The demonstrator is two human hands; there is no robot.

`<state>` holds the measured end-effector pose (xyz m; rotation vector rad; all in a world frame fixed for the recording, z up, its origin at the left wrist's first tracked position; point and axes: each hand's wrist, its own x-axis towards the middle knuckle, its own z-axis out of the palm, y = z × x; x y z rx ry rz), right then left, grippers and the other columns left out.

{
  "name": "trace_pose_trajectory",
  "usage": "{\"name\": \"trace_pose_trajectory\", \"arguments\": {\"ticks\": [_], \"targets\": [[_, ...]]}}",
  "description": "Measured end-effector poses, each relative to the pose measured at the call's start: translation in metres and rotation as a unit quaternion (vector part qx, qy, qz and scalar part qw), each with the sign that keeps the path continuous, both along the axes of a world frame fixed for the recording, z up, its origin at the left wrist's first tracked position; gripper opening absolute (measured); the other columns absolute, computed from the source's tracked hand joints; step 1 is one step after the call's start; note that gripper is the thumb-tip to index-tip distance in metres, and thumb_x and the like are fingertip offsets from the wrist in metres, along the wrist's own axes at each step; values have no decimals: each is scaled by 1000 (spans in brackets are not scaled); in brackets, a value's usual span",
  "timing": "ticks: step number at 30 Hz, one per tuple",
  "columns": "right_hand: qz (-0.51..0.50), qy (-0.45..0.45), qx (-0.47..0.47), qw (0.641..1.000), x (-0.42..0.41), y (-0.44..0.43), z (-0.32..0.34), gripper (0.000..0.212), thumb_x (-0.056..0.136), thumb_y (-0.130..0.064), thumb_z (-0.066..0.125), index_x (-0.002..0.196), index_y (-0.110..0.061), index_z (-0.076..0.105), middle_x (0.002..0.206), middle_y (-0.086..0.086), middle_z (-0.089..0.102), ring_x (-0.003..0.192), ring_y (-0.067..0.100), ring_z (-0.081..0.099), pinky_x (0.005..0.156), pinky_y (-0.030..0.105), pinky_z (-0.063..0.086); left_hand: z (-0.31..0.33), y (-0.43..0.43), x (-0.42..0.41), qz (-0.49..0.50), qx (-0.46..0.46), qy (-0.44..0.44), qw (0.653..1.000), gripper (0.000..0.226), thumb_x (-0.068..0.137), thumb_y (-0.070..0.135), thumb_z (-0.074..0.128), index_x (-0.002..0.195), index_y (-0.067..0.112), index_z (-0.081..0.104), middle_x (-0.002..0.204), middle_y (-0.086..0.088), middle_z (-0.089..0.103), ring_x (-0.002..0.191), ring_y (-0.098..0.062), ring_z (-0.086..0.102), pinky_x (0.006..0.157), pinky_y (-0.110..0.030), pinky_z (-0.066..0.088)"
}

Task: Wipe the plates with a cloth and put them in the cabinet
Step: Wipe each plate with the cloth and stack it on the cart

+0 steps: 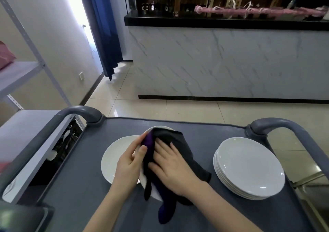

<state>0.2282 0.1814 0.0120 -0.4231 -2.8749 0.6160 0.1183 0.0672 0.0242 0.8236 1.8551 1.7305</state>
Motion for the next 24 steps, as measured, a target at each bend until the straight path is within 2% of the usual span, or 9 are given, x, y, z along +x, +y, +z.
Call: {"name": "trace_pose_trajectory", "arguments": {"ticks": [3,7,9,12,14,17,19,22,24], "targets": [[-59,-11,-16,998,-12,19,0,55,103,-47,25,155,-33,17,164,-15,2,148,0,-12,123,39,-4,0,-4,10,14,8,-20,1000,42,106,14,48,133,45,60,130,23,66,124,2,58,102,-19,47],[-111,-36,3,993,-3,34,-8,54,104,-47,23,154,-30,22,164,-14,4,149,2,-9,123,41,-5,0,-9,13,121,11,-96,988,44,106,18,47,118,55,66,111,28,71,101,-5,68,97,-45,55],[-127,-46,-6,991,12,36,-17,53,104,-45,26,154,-27,24,163,-15,1,149,4,-9,123,37,-3,2,-13,9,162,14,-119,980,42,106,21,47,117,57,66,103,24,72,95,-11,67,94,-52,56],[-119,6,-104,987,38,20,-30,49,105,-35,35,152,-25,30,157,-22,-2,150,3,-2,121,22,0,0,-17,0,208,29,-134,968,41,106,24,47,116,58,66,111,15,70,103,-14,66,96,-52,55],[-99,45,-165,980,50,1,-34,45,104,-30,38,150,-28,35,156,-28,-2,148,-4,-1,117,14,-2,-1,-18,-4,223,35,-136,965,40,106,25,46,117,58,65,118,13,67,111,-17,65,99,-52,53],[-77,31,-112,990,59,-23,-38,46,102,-37,34,148,-38,34,154,-34,0,148,0,-15,120,27,-11,-8,-16,-8,232,37,-154,960,39,106,25,45,117,56,66,125,11,65,115,-18,63,101,-51,53],[-60,38,-58,996,56,-31,-33,46,99,-43,32,143,-36,46,152,-34,12,149,4,-13,119,37,-17,-12,-12,-7,228,34,-165,959,40,106,23,44,115,55,67,126,8,65,111,-16,64,98,-49,54],[4,40,-100,994,38,-41,-21,47,99,-46,30,139,-32,50,153,-32,18,148,-3,-5,118,37,-15,-13,-6,5,190,32,-157,969,42,107,20,44,112,54,68,113,22,69,101,-4,66,97,-42,53],[16,25,-114,993,25,-39,-19,46,100,-46,26,142,-35,43,158,-28,15,147,-5,-9,119,34,-11,-16,-3,12,160,32,-156,974,41,107,19,43,116,52,67,118,16,71,110,-11,67,97,-36,52]]}}
